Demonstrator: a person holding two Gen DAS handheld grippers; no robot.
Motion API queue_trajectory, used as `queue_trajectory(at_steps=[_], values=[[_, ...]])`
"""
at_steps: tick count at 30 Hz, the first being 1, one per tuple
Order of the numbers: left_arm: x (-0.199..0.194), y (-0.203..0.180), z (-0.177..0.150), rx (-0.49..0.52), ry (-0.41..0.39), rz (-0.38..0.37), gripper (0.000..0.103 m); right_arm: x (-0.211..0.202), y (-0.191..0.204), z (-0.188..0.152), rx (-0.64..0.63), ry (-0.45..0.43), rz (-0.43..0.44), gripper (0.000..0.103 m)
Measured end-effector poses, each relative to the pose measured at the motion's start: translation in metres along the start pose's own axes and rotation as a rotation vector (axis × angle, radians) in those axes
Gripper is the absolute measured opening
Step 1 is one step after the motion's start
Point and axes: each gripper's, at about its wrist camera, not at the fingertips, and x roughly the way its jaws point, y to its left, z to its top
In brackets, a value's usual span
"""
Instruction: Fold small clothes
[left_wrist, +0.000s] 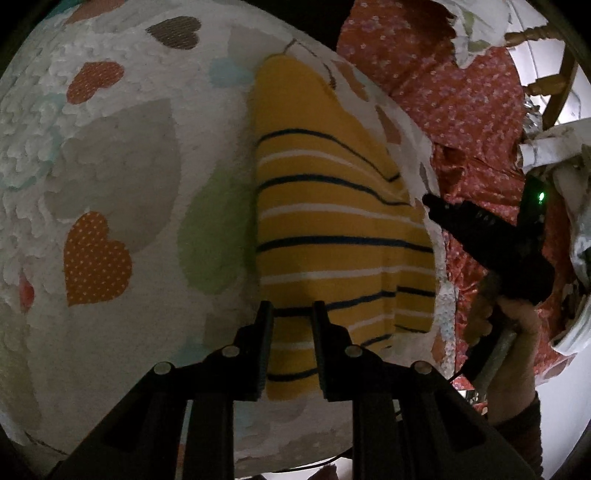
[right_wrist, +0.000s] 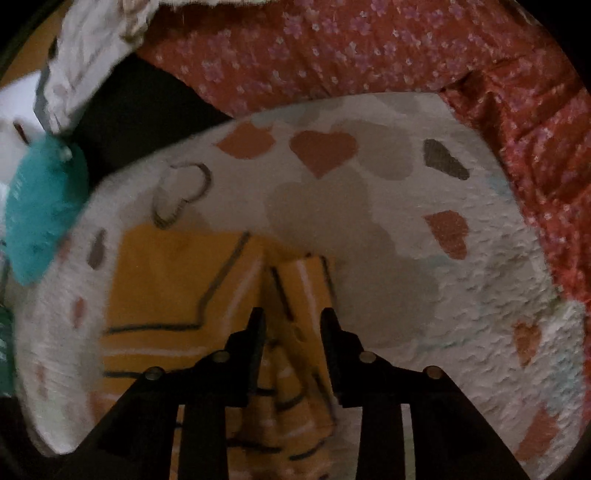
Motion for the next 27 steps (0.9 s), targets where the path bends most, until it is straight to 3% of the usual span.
queue_trajectory(at_steps=[3, 6, 7, 8, 11, 16, 18, 20, 21, 23, 25, 27], values=[[0.004, -0.005, -0.001, 0.011, 0.015, -0.003, 0.019, 0.009, 0.007, 0.006, 0.050, 0.044, 0.099, 0.040], [0.007, -0.008, 0.001, 0.027, 0.014, 0.014, 0.019, 0.033, 0.023, -0.003, 0.037, 0.144, 0.092, 0.047], [0.006, -0.007, 0.002, 0.024, 0.013, 0.012, 0.019, 0.039, 0.026, -0.008, 0.024, 0.163, 0.073, 0.042], [0.005, -0.005, 0.003, 0.018, 0.012, 0.010, 0.019, 0.040, 0.031, -0.011, -0.002, 0.162, 0.072, 0.010], [0.005, 0.000, 0.006, -0.002, 0.020, -0.001, 0.024, 0.029, 0.029, -0.009, -0.030, 0.091, 0.039, 0.008], [0.017, -0.008, 0.003, 0.028, 0.060, 0.007, 0.027, 0.041, 0.007, 0.006, 0.025, 0.093, -0.098, 0.009], [0.024, -0.012, 0.002, 0.048, 0.081, 0.041, 0.027, 0.038, 0.010, 0.005, 0.017, 0.101, -0.086, 0.013], [0.031, -0.014, 0.001, 0.053, 0.096, 0.073, 0.027, 0.015, 0.014, 0.000, 0.023, 0.032, -0.082, 0.014], [0.032, -0.012, 0.001, 0.047, 0.102, 0.072, 0.027, 0.005, 0.017, -0.001, 0.016, -0.004, -0.069, 0.014], [0.032, -0.011, 0.002, 0.039, 0.106, 0.067, 0.027, -0.013, 0.027, -0.004, -0.007, -0.046, 0.040, 0.014], [0.032, -0.010, 0.001, 0.039, 0.104, 0.073, 0.027, -0.011, 0.032, -0.010, -0.004, -0.019, 0.144, 0.014], [0.034, -0.010, -0.001, 0.051, 0.103, 0.096, 0.029, 0.004, 0.029, -0.017, 0.018, 0.042, 0.181, 0.014]])
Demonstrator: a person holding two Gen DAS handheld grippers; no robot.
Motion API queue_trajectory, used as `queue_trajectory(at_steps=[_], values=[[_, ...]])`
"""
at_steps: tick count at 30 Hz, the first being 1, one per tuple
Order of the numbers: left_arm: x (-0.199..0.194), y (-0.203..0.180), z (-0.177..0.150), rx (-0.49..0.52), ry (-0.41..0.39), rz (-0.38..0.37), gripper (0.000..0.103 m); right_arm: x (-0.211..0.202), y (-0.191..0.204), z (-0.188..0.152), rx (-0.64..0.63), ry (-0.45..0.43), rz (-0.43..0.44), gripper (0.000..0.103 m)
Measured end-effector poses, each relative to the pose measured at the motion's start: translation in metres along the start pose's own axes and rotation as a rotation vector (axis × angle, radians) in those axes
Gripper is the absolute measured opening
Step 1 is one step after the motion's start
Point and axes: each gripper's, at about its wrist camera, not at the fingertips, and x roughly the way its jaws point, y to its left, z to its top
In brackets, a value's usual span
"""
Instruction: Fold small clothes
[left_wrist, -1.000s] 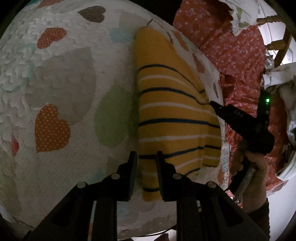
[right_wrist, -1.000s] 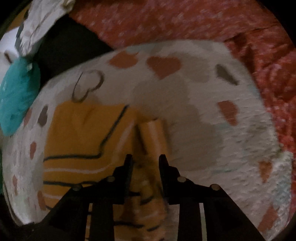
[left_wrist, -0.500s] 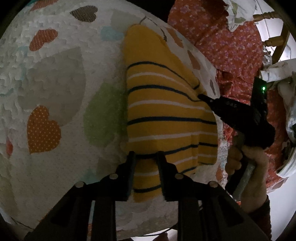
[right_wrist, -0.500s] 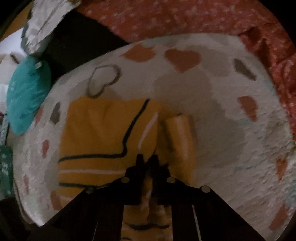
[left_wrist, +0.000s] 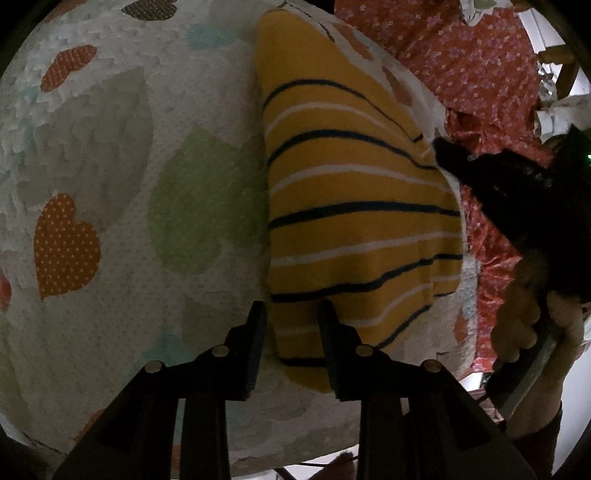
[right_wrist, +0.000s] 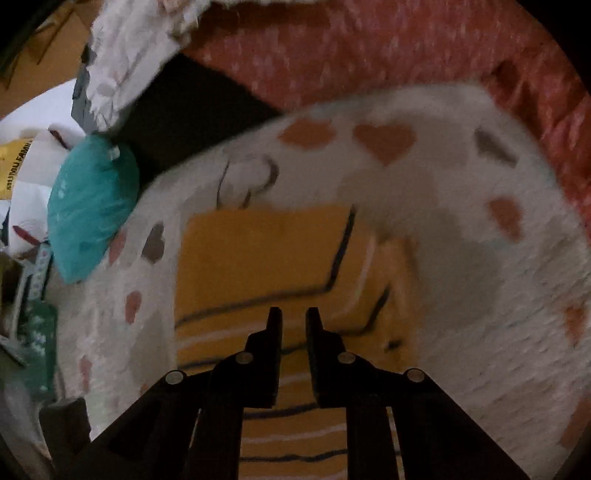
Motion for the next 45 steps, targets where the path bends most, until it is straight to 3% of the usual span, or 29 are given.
queue_trajectory(at_steps=[2, 6, 8, 12, 19, 20, 23, 26, 29, 32, 34, 36, 39, 43, 45], values=[[0.006, 0.002, -0.002, 0.007, 0.020, 0.034, 0.029, 0.016, -0.024, -0.014, 0.104, 0.063, 0.031, 0.013], [0.012, 0.012, -0.005, -0.018, 0.057, 0.040, 0.029, 0.011, -0.079, -0.068, 0.328, 0.042, 0.223, 0.011], [0.010, 0.013, -0.006, -0.021, 0.060, 0.038, 0.029, 0.006, -0.093, -0.100, 0.331, 0.068, 0.240, 0.011], [0.011, 0.013, -0.009, -0.015, 0.063, 0.059, 0.029, -0.010, -0.105, -0.131, 0.332, 0.040, 0.269, 0.011], [0.008, 0.006, -0.010, -0.037, 0.053, 0.081, 0.028, -0.030, -0.105, -0.133, 0.286, 0.090, 0.181, 0.012], [-0.001, 0.007, -0.011, -0.037, 0.033, 0.087, 0.027, -0.036, -0.106, -0.132, 0.271, 0.084, 0.156, 0.017], [-0.038, 0.001, -0.013, 0.000, -0.119, 0.121, 0.027, -0.061, -0.096, -0.127, 0.168, -0.010, 0.095, 0.019], [-0.057, -0.012, -0.016, 0.054, -0.246, 0.191, 0.027, -0.070, -0.074, -0.119, 0.087, -0.067, 0.113, 0.019], [-0.040, -0.021, -0.015, 0.068, -0.220, 0.151, 0.027, -0.054, -0.051, -0.113, 0.057, -0.044, 0.182, 0.019], [-0.009, -0.031, -0.021, 0.103, -0.160, 0.187, 0.027, -0.028, -0.039, -0.119, 0.060, 0.036, 0.209, 0.018], [0.016, -0.038, -0.032, 0.142, -0.092, 0.272, 0.027, -0.014, -0.044, -0.131, 0.070, 0.102, 0.182, 0.017], [0.026, -0.040, -0.043, 0.176, -0.090, 0.359, 0.027, -0.011, -0.056, -0.145, 0.095, 0.135, 0.193, 0.014], [0.020, -0.034, -0.049, 0.174, -0.071, 0.374, 0.027, -0.013, -0.074, -0.164, 0.082, 0.205, 0.071, 0.016], [0.000, -0.015, -0.048, 0.093, -0.076, 0.305, 0.027, -0.052, -0.092, -0.154, 0.119, 0.089, 0.124, 0.017], [-0.016, -0.009, -0.044, 0.071, -0.134, 0.277, 0.027, -0.069, -0.093, -0.140, 0.123, 0.031, 0.149, 0.030]])
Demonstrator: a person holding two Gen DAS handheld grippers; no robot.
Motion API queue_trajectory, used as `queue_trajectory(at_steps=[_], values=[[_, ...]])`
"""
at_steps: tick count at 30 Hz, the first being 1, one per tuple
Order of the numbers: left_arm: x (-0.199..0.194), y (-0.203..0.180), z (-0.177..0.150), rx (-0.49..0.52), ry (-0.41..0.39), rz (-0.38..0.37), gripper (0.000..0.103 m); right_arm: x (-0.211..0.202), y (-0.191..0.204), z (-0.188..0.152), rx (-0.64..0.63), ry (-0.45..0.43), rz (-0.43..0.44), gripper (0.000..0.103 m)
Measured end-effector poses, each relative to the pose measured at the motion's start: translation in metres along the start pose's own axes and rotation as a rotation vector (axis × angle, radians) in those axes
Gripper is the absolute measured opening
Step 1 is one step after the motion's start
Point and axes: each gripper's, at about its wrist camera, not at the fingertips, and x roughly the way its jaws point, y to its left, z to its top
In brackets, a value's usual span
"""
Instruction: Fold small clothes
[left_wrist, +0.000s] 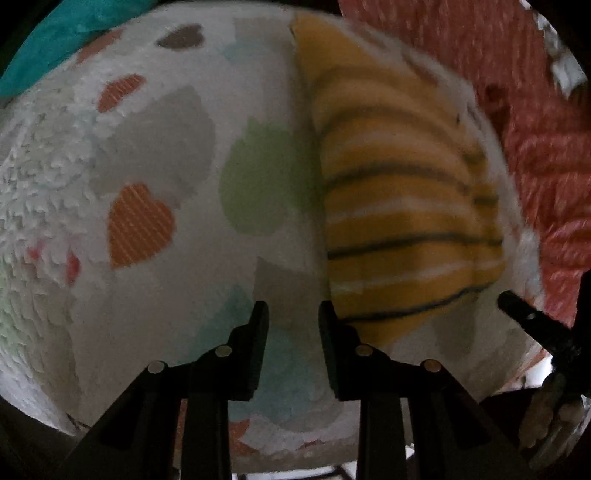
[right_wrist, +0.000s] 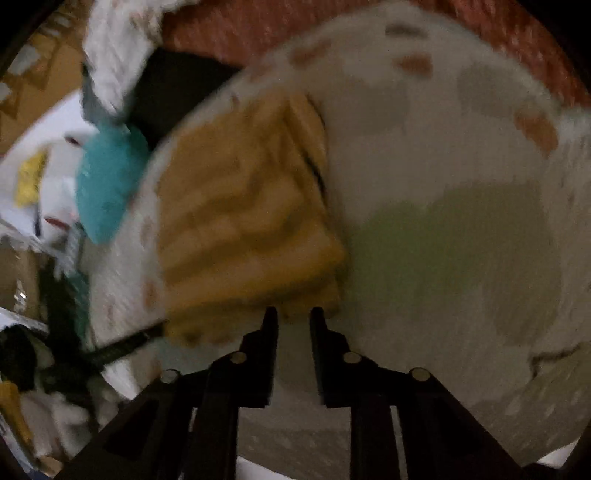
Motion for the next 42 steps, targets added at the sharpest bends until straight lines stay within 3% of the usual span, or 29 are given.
queue_trajectory(at_steps=[3, 10, 17, 20, 26, 30, 36, 42], values=[[-0.015, 0.008, 0.013, -0.028, -0.075, 0.005, 0.029, -0.016, 0.010, 0.028, -0.017, -0.075, 0.000, 0.053], [-0.027, -0.004, 0.039, -0.021, -0.186, 0.082, 0.037, -0.001, 0.020, 0.082, 0.023, -0.169, -0.031, 0.056], [-0.020, -0.019, 0.061, 0.021, -0.235, 0.233, 0.041, 0.024, -0.002, 0.085, 0.056, -0.174, -0.045, 0.056], [-0.017, -0.022, 0.064, 0.016, -0.231, 0.223, 0.042, 0.030, -0.004, 0.087, 0.043, -0.157, -0.040, 0.056], [-0.004, -0.024, 0.079, -0.012, -0.203, 0.189, 0.048, 0.039, 0.000, 0.101, -0.021, -0.183, -0.048, 0.076], [0.003, -0.026, 0.092, -0.010, -0.211, 0.227, 0.049, 0.055, -0.007, 0.113, -0.021, -0.157, -0.036, 0.077], [0.010, -0.023, 0.104, -0.029, -0.201, 0.224, 0.052, 0.082, -0.016, 0.126, 0.015, -0.107, -0.026, 0.078], [0.021, -0.006, 0.113, -0.102, -0.135, 0.127, 0.055, 0.100, -0.027, 0.131, 0.083, -0.081, 0.022, 0.085]])
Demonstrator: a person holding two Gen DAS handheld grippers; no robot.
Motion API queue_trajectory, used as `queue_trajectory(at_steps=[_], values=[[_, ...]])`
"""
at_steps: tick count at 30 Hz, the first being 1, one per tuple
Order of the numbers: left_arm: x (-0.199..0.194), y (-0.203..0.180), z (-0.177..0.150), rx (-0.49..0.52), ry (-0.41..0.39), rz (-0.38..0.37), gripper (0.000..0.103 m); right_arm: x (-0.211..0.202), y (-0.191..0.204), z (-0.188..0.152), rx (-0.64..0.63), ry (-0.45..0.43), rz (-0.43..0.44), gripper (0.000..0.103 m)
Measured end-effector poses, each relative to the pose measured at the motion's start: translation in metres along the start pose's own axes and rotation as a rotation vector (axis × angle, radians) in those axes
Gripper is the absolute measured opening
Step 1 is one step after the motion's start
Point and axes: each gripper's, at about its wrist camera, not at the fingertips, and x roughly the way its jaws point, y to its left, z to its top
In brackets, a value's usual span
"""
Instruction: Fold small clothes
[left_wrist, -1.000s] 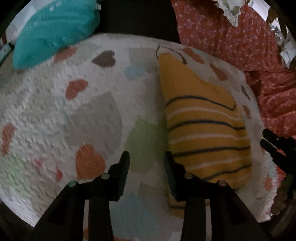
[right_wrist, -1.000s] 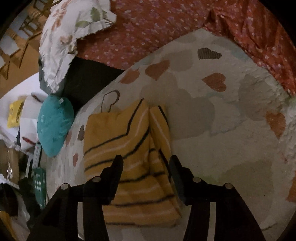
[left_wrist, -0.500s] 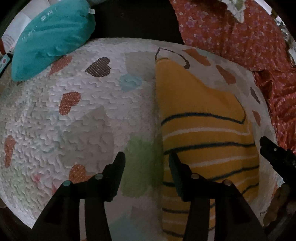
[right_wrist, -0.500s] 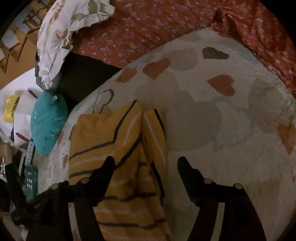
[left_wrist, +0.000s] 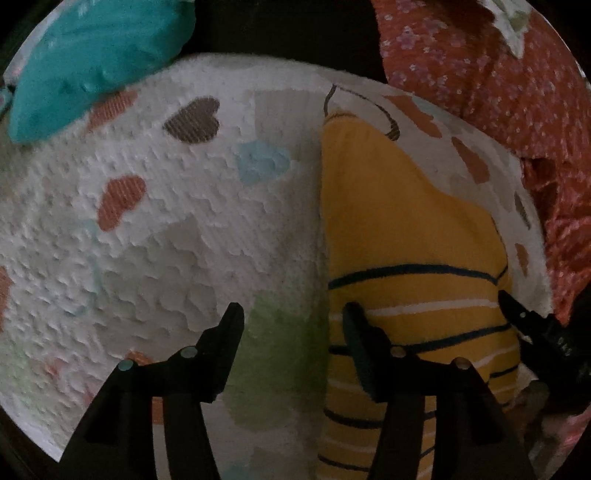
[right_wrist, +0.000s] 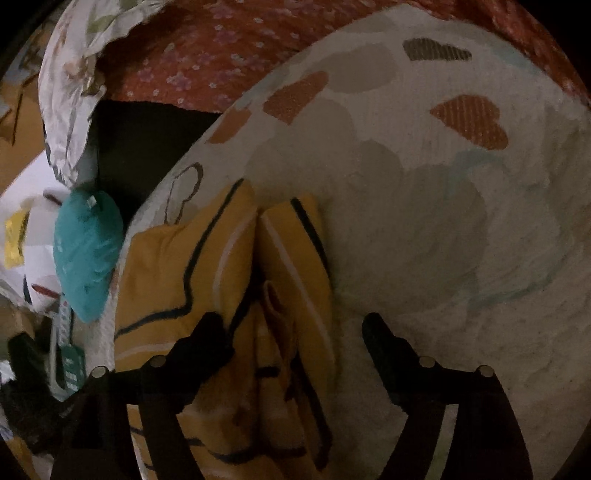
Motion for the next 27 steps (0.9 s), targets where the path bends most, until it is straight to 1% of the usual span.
queue_trajectory(at_steps=[3, 5, 7, 10, 13, 15, 16, 17, 19, 21, 22, 23, 24, 25, 27], values=[[0.008, 0.012, 0.006, -0.057, 0.052, -0.094, 0.056, 0.003, -0.002, 0.003, 0.001, 0.011, 0.033, 0.089], [0.012, 0.020, 0.009, -0.098, 0.073, -0.155, 0.056, 0.005, -0.006, 0.005, 0.018, 0.017, 0.066, 0.089], [0.015, 0.033, 0.012, -0.166, 0.076, -0.233, 0.056, 0.006, -0.009, 0.006, 0.035, 0.021, 0.086, 0.089], [0.015, 0.045, 0.013, -0.243, 0.061, -0.318, 0.056, 0.006, -0.006, 0.006, 0.032, 0.021, 0.086, 0.089], [0.015, 0.043, 0.010, -0.257, 0.058, -0.384, 0.056, 0.007, -0.006, 0.005, 0.037, 0.021, 0.091, 0.088], [0.017, 0.035, 0.008, -0.238, 0.057, -0.408, 0.056, 0.008, -0.004, 0.003, 0.046, 0.025, 0.103, 0.084], [0.018, 0.031, 0.007, -0.232, 0.058, -0.418, 0.057, 0.009, -0.003, 0.000, 0.055, 0.034, 0.118, 0.083], [0.021, 0.026, 0.005, -0.231, 0.066, -0.435, 0.060, 0.012, -0.001, -0.002, 0.064, 0.041, 0.135, 0.082], [0.029, 0.020, 0.002, -0.238, 0.097, -0.480, 0.062, 0.014, 0.004, -0.005, 0.047, 0.051, 0.144, 0.074], [0.039, 0.015, -0.002, -0.252, 0.142, -0.538, 0.062, 0.017, 0.006, -0.005, 0.061, 0.078, 0.180, 0.056], [0.040, 0.013, -0.004, -0.260, 0.142, -0.551, 0.062, 0.018, 0.006, -0.006, 0.077, 0.083, 0.191, 0.053], [0.039, 0.013, -0.004, -0.262, 0.137, -0.553, 0.058, 0.018, 0.008, -0.006, 0.084, 0.083, 0.194, 0.049], [0.036, 0.013, -0.003, -0.270, 0.134, -0.573, 0.055, 0.017, 0.011, -0.005, 0.087, 0.079, 0.196, 0.045], [0.033, 0.013, -0.001, -0.279, 0.131, -0.593, 0.050, 0.016, 0.015, -0.006, 0.085, 0.073, 0.200, 0.044], [0.024, 0.012, 0.004, -0.279, 0.106, -0.617, 0.047, 0.012, 0.030, -0.005, 0.063, 0.058, 0.230, 0.039]])
